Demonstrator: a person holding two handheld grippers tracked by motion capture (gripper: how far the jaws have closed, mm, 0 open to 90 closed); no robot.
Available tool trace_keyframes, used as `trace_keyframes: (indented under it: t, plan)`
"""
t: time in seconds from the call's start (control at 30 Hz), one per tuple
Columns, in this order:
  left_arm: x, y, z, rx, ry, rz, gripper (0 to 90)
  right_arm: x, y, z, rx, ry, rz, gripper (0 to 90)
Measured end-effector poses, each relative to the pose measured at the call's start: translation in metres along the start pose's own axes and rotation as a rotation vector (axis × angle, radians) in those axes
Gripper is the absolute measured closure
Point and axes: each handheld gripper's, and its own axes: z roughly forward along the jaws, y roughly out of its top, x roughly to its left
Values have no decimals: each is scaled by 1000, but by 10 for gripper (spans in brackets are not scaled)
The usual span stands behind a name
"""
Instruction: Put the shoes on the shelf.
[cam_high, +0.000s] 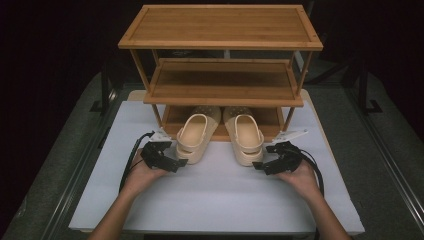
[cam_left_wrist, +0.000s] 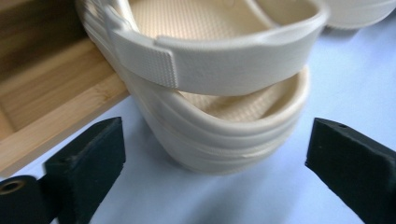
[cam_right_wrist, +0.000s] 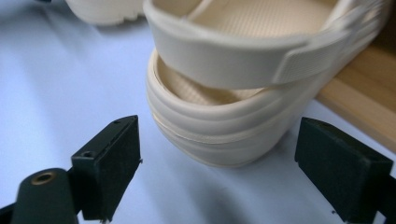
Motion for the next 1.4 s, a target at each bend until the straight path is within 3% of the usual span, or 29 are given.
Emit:
trace_keyframes:
  t: [0.23,0.37,0.67,0.9,1.4]
  plan:
    - [-5,2,21,16,18,27,42,-3,3,13,6,2,-11,136]
    - [-5,11,28,9,16,8,41,-6,7,17,-3,7,-5,137]
    - [-10,28,52,1,62,-11,28,-11,24,32,-12,-8,-20,139]
    - [-11,40,68,-19,93,-34,26,-14,41,45,-7,-34,-57,139]
    - [-7,63,96,-42,121,-75,25,-26,59,63,-19,-77,-45,142]
